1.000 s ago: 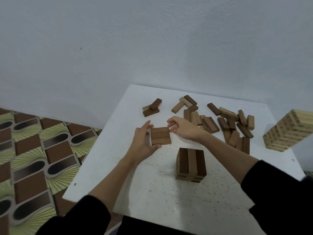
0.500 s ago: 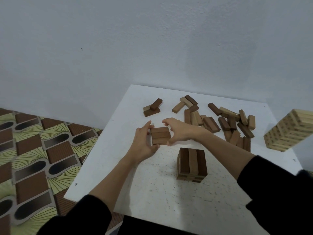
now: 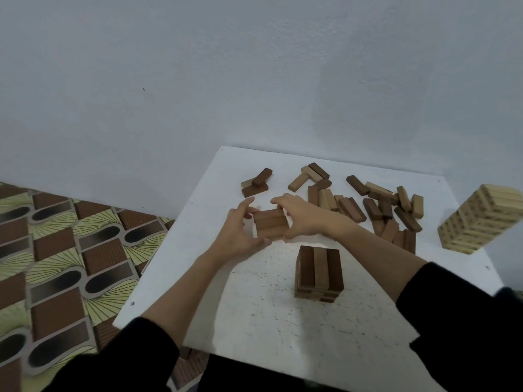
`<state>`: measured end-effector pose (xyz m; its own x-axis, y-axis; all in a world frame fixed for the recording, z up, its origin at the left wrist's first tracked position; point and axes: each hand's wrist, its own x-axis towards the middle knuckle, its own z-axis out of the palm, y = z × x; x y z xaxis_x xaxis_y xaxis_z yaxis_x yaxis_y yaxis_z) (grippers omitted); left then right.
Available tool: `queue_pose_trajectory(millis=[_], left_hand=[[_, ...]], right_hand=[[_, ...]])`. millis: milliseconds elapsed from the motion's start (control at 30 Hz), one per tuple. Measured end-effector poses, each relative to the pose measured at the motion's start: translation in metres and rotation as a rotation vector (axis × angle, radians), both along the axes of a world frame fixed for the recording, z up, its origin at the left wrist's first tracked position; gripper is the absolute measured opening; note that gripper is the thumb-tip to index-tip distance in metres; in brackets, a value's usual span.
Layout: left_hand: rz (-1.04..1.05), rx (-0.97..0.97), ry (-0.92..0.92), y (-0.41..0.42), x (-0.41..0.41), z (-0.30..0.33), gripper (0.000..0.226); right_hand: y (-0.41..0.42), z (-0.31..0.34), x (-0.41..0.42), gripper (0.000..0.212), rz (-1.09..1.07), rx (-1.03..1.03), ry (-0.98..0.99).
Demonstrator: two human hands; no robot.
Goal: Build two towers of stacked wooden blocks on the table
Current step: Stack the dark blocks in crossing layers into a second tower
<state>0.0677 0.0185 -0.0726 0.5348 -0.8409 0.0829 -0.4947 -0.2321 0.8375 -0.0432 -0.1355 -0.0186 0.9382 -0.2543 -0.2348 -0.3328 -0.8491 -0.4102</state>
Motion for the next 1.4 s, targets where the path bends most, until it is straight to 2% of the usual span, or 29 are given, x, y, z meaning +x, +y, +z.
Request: queue_pose_trajectory(millis=[200,433,900,1167,1400], left_hand=[[-0.095,-0.109,0.064,0.001,-0.018,0.037,0.096],[-0.249,-0.074,0.185,0.006,-0.058,0.048,0.097],[-0.335,0.054,0.206,0.008,-0.081,0.039,0.097],[-0.395,0.068,0.153,0.006,-0.084,0.038,0.110],[-0.401,0.077,0.115,0.004,-0.088,0.036,0.108]], right_hand=[[0.007,0.038,-0.048,0.086,-0.097,0.124,-0.176],[0.021,0.043,-0.112,0.087,-0.202,0.227,-0.189],[0.028,0.019,-0.142,0.088,-0.161,0.160,-0.178],[0.037,0.019,-0.142,0.105,-0.142,0.149,-0.196],[0.045,0.011,-0.139,0.104,-0.128,0.083,-0.245]])
